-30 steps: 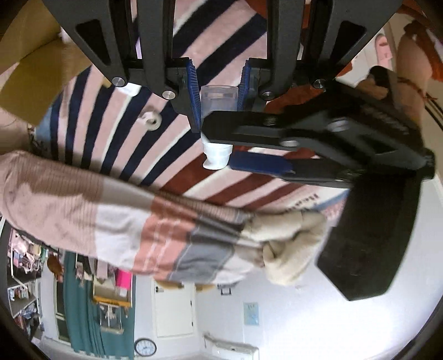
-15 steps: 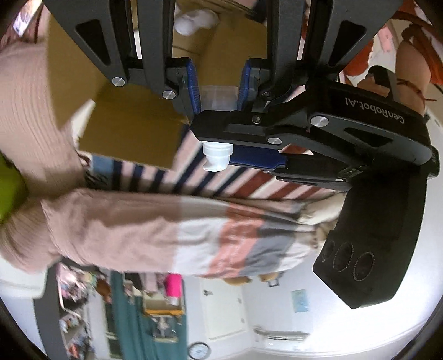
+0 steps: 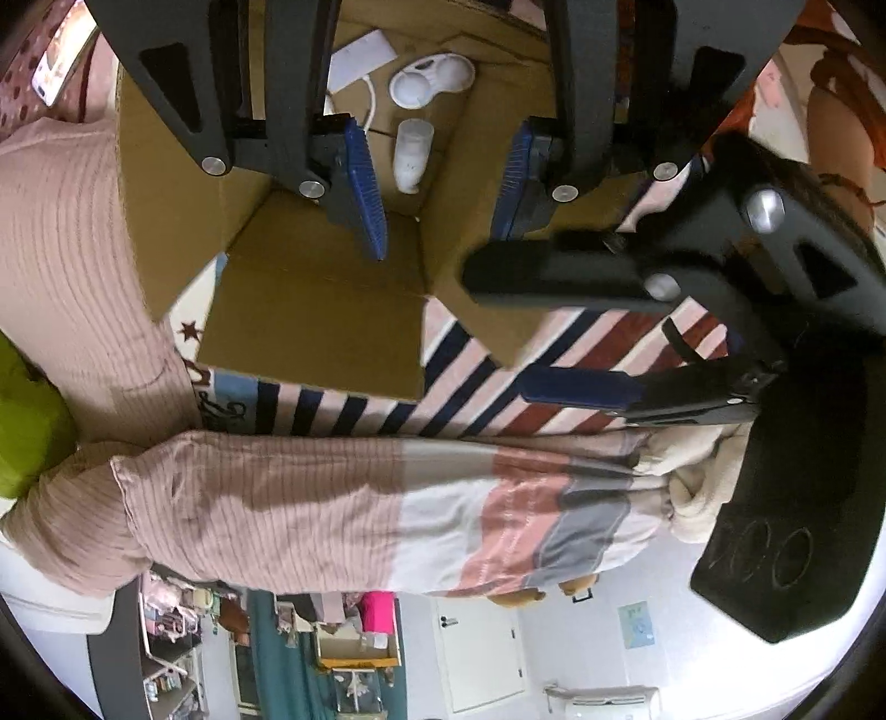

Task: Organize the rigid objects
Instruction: 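Lower the pump bottle into the box and release it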

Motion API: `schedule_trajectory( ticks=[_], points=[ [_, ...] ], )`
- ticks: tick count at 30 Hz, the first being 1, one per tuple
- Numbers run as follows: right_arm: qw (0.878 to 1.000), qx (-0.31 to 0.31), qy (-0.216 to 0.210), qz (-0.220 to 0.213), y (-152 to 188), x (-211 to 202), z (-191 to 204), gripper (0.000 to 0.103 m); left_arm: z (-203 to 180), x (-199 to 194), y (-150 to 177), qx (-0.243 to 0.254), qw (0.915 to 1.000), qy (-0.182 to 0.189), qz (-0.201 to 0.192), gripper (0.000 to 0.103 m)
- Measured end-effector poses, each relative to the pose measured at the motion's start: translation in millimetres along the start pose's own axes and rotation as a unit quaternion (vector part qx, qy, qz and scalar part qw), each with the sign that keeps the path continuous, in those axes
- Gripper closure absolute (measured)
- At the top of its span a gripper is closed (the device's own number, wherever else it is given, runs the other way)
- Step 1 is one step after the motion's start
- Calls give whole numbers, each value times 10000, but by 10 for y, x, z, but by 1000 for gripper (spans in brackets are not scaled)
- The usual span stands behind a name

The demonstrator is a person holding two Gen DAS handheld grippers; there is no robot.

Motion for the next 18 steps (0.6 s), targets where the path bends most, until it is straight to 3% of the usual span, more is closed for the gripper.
schedule_trajectory(
  ticks=[5,10,18],
  points=[
    [9993,-104,-205,-298,-163,-137,342,68,292,-533,87,-143,9986,-338,-380,20],
    [9970,-368,-467,-502,-317,-176,973,68,684,-1062,394,-265,9929,-924,-697,19],
    [9972,-495,-559,-107,-74,194,1723,68,1296,-1449,1140,-814,9833,-1397,-839,19]
  ],
)
Point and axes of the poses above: each gripper's, at about its wrist camera, not at the fingertips, and x roughly the way its jaws point, z to its left, y to its underside, the point moved 8 cm from there along x, roughly the way its jaws point, and after that the axes turned 9 degrees about y, right-handed, at the moved point
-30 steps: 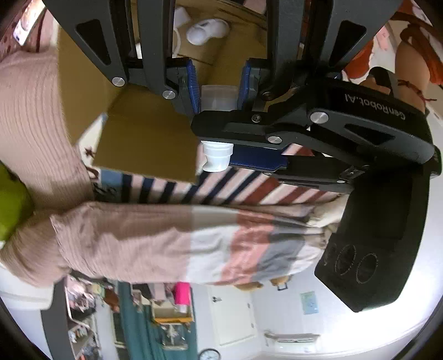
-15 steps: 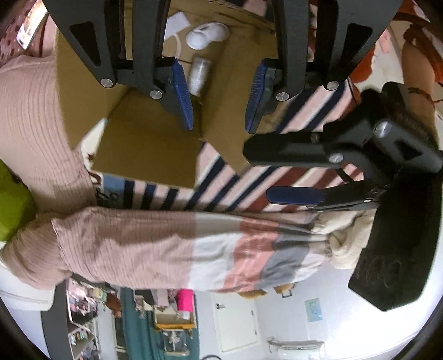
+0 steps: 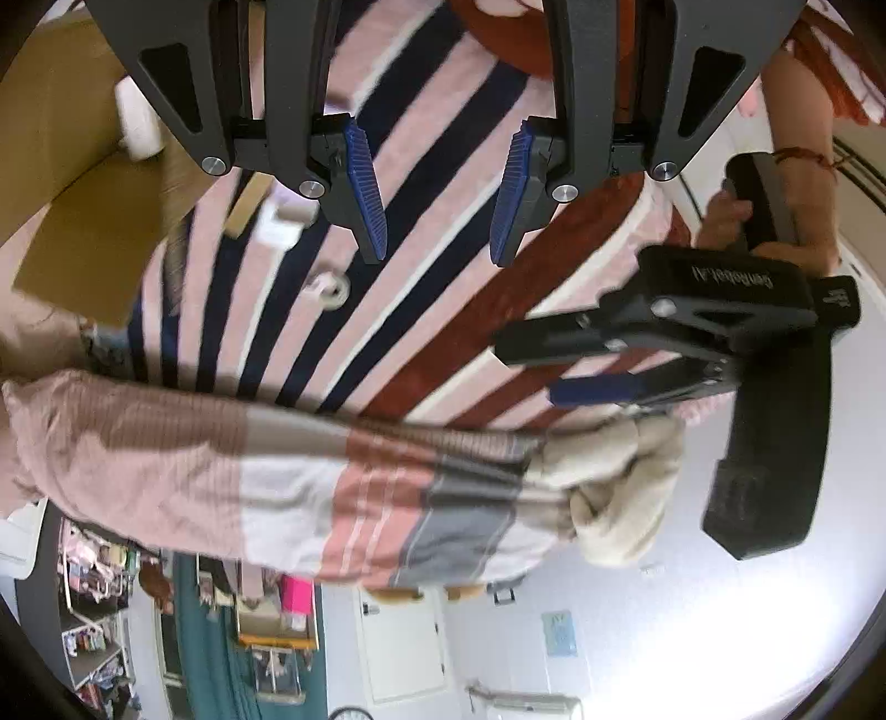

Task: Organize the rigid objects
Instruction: 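Lower the pump bottle into the box and release it, then grasp the lilac box with the right gripper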

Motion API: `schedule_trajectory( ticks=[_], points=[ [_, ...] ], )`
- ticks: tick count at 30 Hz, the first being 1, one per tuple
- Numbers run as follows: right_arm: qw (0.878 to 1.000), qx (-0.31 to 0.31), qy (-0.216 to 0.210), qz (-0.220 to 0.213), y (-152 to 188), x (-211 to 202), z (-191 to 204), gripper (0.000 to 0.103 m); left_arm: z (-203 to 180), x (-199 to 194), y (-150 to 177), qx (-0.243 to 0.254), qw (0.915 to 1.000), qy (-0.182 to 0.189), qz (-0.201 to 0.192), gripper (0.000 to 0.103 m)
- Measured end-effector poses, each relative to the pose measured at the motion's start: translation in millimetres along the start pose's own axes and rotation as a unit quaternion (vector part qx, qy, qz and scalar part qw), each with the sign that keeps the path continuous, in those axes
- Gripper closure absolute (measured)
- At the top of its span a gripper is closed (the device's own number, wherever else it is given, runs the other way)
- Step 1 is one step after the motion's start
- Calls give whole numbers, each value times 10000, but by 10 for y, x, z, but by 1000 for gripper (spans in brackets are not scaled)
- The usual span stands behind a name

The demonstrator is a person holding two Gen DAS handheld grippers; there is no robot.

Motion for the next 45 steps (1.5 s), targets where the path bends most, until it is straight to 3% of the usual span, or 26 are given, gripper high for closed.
schedule_trajectory(
  ticks=[4,7,10,14,20,22,23,27,34,37,40,43,45],
  points=[
    [9986,-3,378,369,280,316,82,68,236,34,270,-220,9997,-48,77,19],
    [9931,-21,1009,595,517,576,-21,68,350,69,417,-368,9992,29,124,19],
    [9830,-23,1657,796,717,780,-202,68,409,98,493,-447,9989,46,165,19],
    [9671,-195,2332,999,870,932,-435,60,438,125,536,-484,9986,71,184,19],
    [9547,-301,2661,1299,983,1137,-645,60,464,138,552,-508,9985,72,200,19],
    [9558,-258,2601,1345,1014,1175,-674,61,460,137,550,-512,9985,70,202,19],
    [9574,-253,2553,1325,1009,1180,-670,67,457,137,549,-511,9984,62,213,19],
    [9637,-492,2416,1026,907,1118,-543,69,446,124,530,-481,9986,70,229,19],
    [9899,-601,1242,324,415,813,-54,69,160,56,285,-441,9969,640,95,19],
    [9943,-772,729,-54,188,592,196,69,-6,-4,89,-496,9930,1074,-72,19],
    [9936,-991,332,-421,1,321,391,69,-171,-54,-120,-374,9927,1132,-197,20],
    [9929,-1006,78,-624,-129,114,423,69,-361,-41,-299,-214,9927,1168,-228,36],
    [9929,-921,-39,-757,-192,-13,342,69,-478,0,-393,-190,9912,1288,-234,52]
  ],
)
Point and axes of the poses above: each gripper's, at about its wrist camera, not at the fingertips, and x roughly the way its jaws point, z to its left, y to its underside, the point moved 8 cm from there along x, roughly the way its jaws point, and after that the axes turned 9 degrees about y, right-handed, at the moved point
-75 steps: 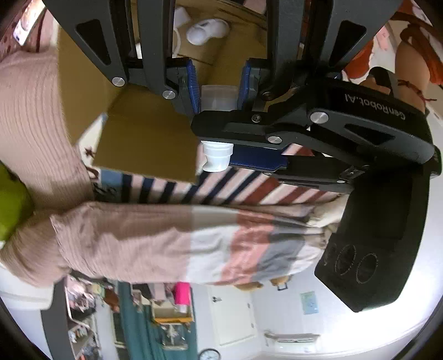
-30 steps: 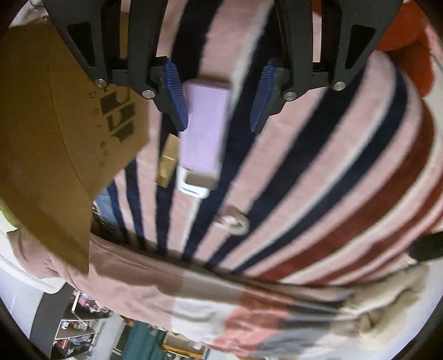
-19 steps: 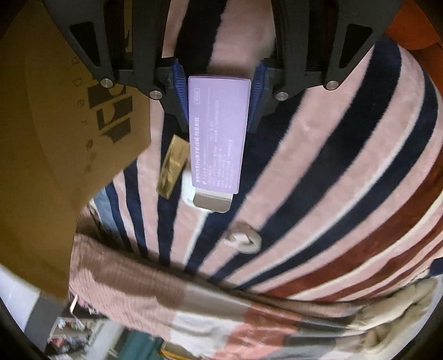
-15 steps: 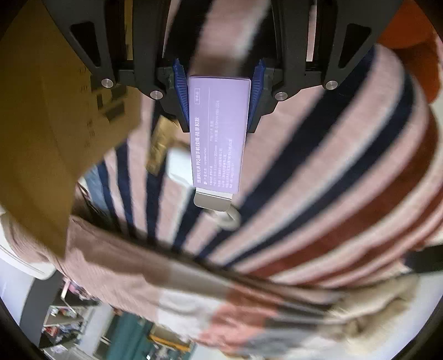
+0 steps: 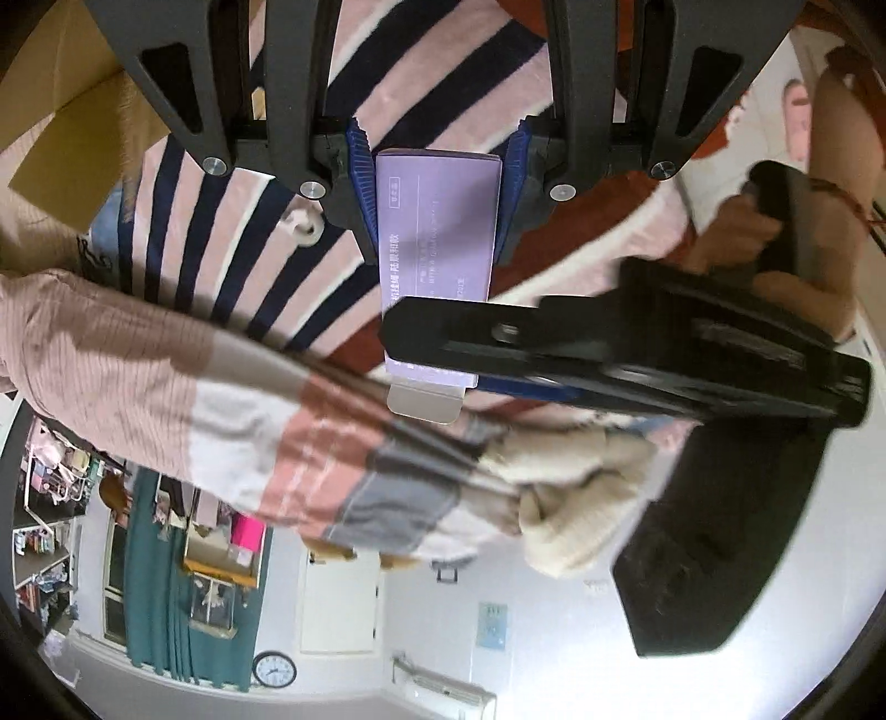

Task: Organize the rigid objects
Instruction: 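Grasp the lilac box with the right gripper, then drop the lilac box into the cardboard box from the right gripper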

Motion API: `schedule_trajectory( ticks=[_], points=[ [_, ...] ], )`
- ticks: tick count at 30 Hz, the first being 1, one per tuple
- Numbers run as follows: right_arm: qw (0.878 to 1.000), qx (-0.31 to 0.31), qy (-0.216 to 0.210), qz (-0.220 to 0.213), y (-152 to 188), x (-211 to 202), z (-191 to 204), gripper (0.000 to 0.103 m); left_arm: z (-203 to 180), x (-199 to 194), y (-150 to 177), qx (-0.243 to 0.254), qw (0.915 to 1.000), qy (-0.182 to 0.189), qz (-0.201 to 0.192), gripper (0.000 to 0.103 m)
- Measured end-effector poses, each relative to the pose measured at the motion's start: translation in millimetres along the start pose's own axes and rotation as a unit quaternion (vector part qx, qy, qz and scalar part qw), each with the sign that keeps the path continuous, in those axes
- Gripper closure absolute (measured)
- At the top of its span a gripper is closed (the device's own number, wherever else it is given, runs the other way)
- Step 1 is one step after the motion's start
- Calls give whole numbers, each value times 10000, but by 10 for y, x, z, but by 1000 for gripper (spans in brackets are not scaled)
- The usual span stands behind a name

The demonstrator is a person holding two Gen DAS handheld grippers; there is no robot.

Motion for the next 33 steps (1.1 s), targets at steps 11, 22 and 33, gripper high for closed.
schedule_trajectory(
  ticks=[11,22,33],
  points=[
    [9971,751,116,-101,231,-431,-956,69,-786,1044,-202,462,9953,525,669,63],
    [9865,1438,652,428,706,-631,-1888,69,-1286,2001,-177,828,9837,751,1408,63],
    [9870,1212,930,506,744,-622,-1875,50,-1206,1731,-242,1056,9868,299,1191,21]
  ],
)
Point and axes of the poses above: each gripper's, at about its wrist camera, not at the fingertips, and x roughly the way its jaws point, z to its left, y to its underside, the point moved 8 cm from there along x, roughly the way its jaws point, and after that the axes turned 9 degrees about y, right-handed, at the moved point
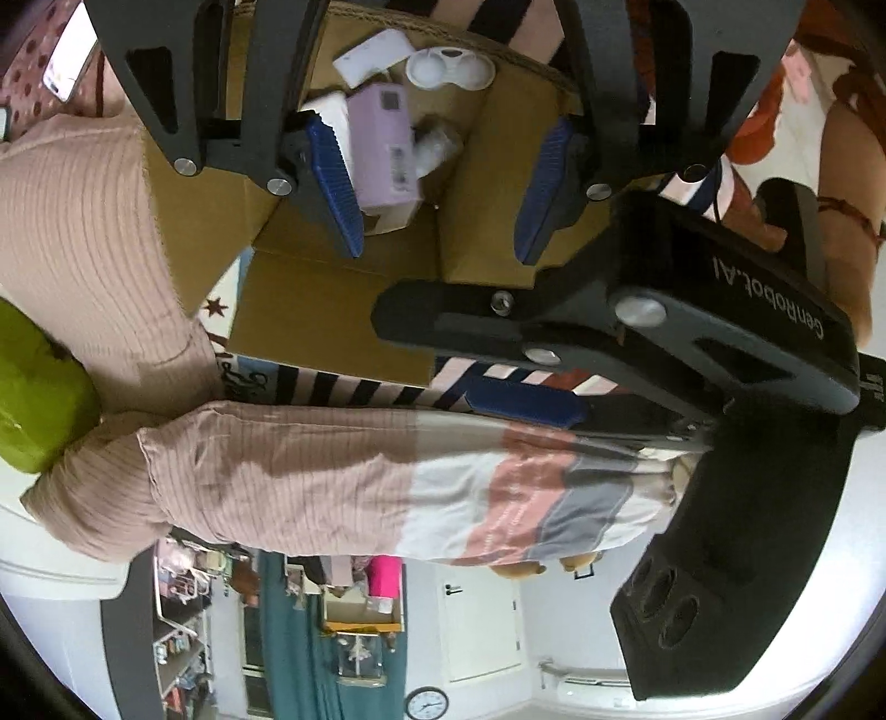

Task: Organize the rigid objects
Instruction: 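Drop the lilac box into the cardboard box from the right gripper, then reach the right gripper down and grasp the clear tape roll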

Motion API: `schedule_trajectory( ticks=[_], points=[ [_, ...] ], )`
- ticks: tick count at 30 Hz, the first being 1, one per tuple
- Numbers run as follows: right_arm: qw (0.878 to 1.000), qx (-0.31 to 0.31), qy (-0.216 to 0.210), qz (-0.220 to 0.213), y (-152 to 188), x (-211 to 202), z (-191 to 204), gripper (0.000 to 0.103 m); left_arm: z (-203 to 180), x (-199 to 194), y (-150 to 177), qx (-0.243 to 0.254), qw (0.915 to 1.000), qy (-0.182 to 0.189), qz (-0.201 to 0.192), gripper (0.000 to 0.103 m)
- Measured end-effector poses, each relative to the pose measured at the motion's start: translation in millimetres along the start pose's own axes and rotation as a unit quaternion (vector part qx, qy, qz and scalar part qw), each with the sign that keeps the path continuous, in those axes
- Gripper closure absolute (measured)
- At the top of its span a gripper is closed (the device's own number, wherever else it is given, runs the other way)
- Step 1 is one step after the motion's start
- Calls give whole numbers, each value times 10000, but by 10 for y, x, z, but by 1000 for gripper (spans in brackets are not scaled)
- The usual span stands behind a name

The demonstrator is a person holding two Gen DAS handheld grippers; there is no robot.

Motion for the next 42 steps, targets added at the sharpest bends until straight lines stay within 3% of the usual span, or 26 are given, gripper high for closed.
schedule_trajectory(
  ticks=[6,13,18,22,25,29,32,37,38,39,42],
  points=[
    [9997,-133,-194,-106,-123,-68,309,50,279,-608,60,-139,9977,-479,-458,20],
    [9968,-342,-675,-274,-351,-47,1075,50,832,-1384,432,-456,9883,-1182,-852,16],
    [9927,-473,-1108,-46,-350,229,1669,50,1302,-1727,856,-750,9801,-1620,-871,14],
    [9912,-485,-1200,278,-230,665,1972,50,1592,-1787,1171,-966,9775,-1687,-821,14],
    [9938,-392,-961,409,-144,1089,1969,50,1800,-1763,1377,-1222,9742,-1726,-794,14],
    [9982,-272,-112,517,-11,1763,1745,50,1962,-1651,1556,-1387,9737,-1698,-626,14],
    [9970,-88,285,712,71,2116,1548,50,2046,-1580,1617,-1463,9725,-1724,-554,14],
    [9950,103,319,946,55,2439,1430,50,2118,-1509,1651,-1580,9711,-1719,-504,14],
    [9945,102,322,989,54,2475,1430,53,2120,-1505,1657,-1581,9711,-1718,-499,14],
    [9943,90,315,1011,57,2493,1432,65,2111,-1502,1657,-1574,9711,-1723,-491,14],
    [9946,45,295,998,48,2486,1464,84,2078,-1509,1641,-1504,9714,-1780,-448,14]
  ],
)
Point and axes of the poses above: each gripper's, at about its wrist camera, not at the fingertips, and x roughly the way its jaws point, z to its left, y to its underside, the point moved 8 cm from there along x, roughly the way its jaws point, and after that the axes turned 9 degrees about y, right-handed, at the moved point
